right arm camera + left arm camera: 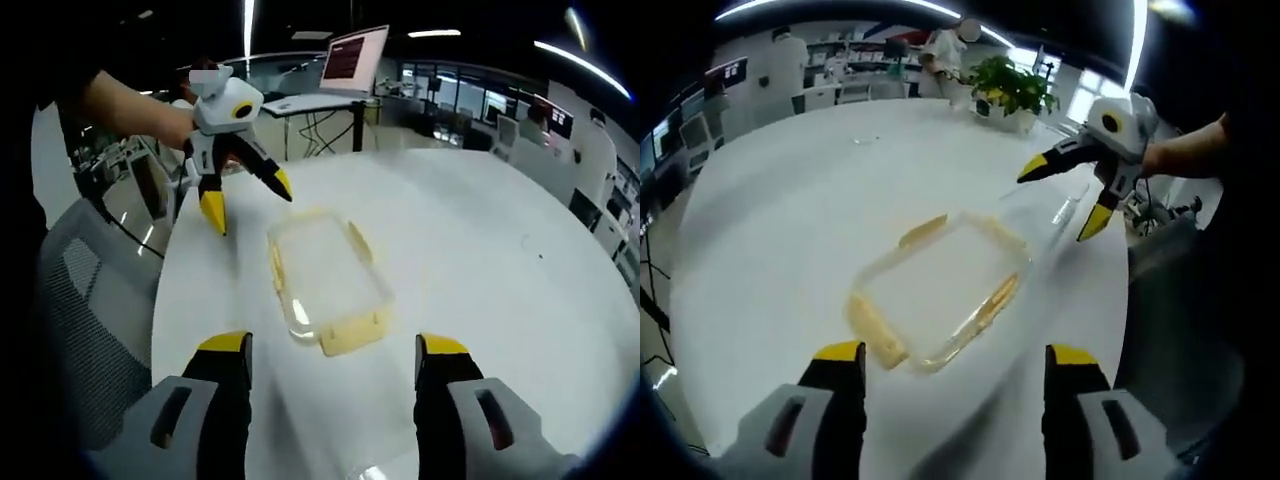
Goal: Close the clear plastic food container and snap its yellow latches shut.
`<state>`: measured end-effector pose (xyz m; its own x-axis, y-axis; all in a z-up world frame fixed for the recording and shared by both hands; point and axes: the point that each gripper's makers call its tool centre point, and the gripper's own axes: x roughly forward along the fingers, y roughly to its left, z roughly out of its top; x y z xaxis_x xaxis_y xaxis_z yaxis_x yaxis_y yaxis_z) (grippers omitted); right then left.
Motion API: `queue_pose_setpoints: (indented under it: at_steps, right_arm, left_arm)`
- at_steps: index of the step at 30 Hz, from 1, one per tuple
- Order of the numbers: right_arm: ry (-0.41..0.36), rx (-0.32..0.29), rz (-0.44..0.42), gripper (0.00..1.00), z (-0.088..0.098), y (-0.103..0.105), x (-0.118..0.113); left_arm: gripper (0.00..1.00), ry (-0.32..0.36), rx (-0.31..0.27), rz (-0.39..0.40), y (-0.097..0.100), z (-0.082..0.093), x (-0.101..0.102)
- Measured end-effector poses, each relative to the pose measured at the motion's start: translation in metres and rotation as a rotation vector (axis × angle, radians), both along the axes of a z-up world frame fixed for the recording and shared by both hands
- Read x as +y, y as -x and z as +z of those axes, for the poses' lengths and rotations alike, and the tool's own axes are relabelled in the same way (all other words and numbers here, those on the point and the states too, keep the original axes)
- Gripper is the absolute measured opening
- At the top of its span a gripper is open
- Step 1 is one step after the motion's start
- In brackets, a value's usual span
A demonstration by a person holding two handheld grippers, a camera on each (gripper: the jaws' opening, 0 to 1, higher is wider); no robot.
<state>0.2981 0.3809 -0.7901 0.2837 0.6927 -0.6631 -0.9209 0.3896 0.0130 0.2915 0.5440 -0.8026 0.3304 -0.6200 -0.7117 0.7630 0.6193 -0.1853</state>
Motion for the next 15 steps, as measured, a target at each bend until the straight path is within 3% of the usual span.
queue_pose_setpoints:
  at_steps: [15]
  right_arm:
    - [0.082,0.015,0.063,0.6,-0.016,-0.005,0.002]
  left_arm:
    - [0.68,-0.079,-0.016,-0.101,-0.02,-0.004,0.008]
